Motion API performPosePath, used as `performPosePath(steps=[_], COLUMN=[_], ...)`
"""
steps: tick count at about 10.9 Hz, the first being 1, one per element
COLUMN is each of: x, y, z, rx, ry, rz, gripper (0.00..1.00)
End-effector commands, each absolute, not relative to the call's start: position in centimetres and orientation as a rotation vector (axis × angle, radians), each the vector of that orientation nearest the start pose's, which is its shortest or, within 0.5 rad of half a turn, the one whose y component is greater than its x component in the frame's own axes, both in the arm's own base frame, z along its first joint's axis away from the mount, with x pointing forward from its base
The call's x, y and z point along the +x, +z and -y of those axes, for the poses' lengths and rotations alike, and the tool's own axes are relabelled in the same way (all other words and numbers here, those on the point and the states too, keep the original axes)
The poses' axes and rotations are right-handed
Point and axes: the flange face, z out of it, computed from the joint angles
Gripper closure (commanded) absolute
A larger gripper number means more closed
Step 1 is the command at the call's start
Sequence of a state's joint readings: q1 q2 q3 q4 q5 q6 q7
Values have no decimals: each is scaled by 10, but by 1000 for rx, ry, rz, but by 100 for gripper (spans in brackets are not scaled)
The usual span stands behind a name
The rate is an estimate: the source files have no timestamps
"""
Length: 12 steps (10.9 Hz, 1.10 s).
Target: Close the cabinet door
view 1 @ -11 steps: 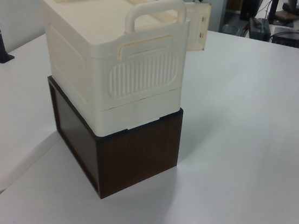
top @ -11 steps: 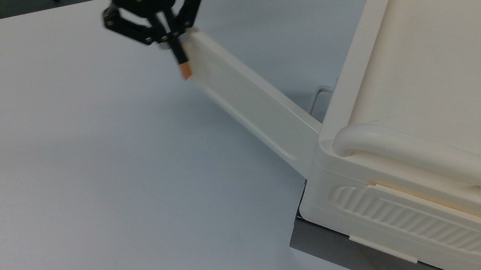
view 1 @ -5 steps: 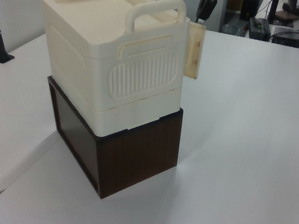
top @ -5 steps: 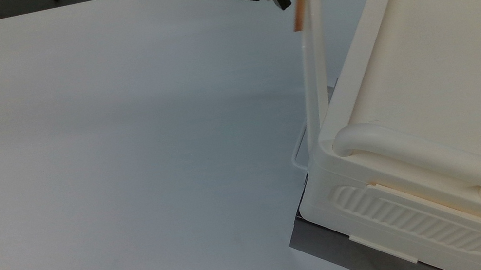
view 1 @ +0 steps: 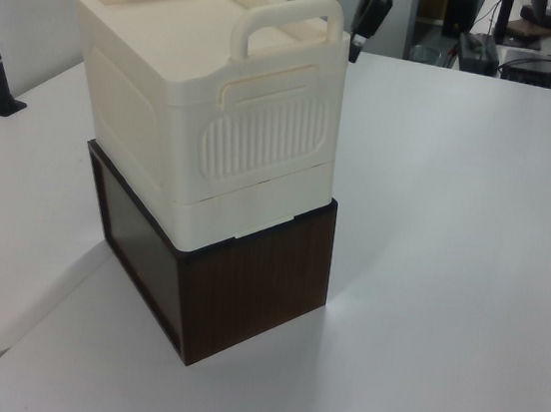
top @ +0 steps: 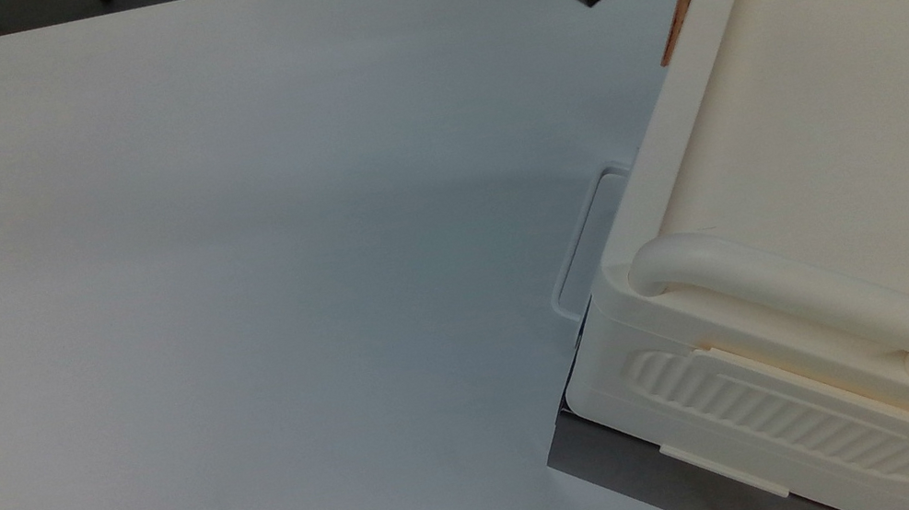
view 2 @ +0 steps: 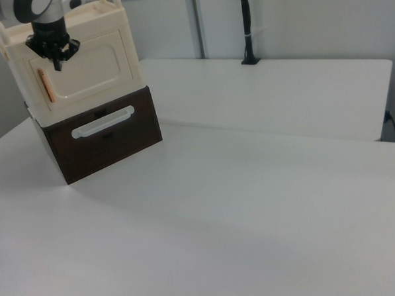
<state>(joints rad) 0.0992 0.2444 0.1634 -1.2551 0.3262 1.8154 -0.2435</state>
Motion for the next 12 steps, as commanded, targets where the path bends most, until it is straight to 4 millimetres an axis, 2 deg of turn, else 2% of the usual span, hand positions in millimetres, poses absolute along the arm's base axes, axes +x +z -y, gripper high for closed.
performPosePath(steps=[1, 2, 4, 6, 9, 10, 11, 12], x=[624, 626, 628, 631, 628, 628, 626, 619], y=[660, 658, 658, 647, 622, 617, 602, 596], z=[-223, -230, -221, -180, -114, -89, -67, -56], rx=[-2613, -2607, -2621, -2685, -2897, -2969, -3052, -3116], ry=[-569, -606, -601, -489, -244, -181, -102, -69], rz=[633, 635, 629, 583, 548, 462, 333, 270], gripper=[100, 100, 100, 100, 100, 100, 100, 100])
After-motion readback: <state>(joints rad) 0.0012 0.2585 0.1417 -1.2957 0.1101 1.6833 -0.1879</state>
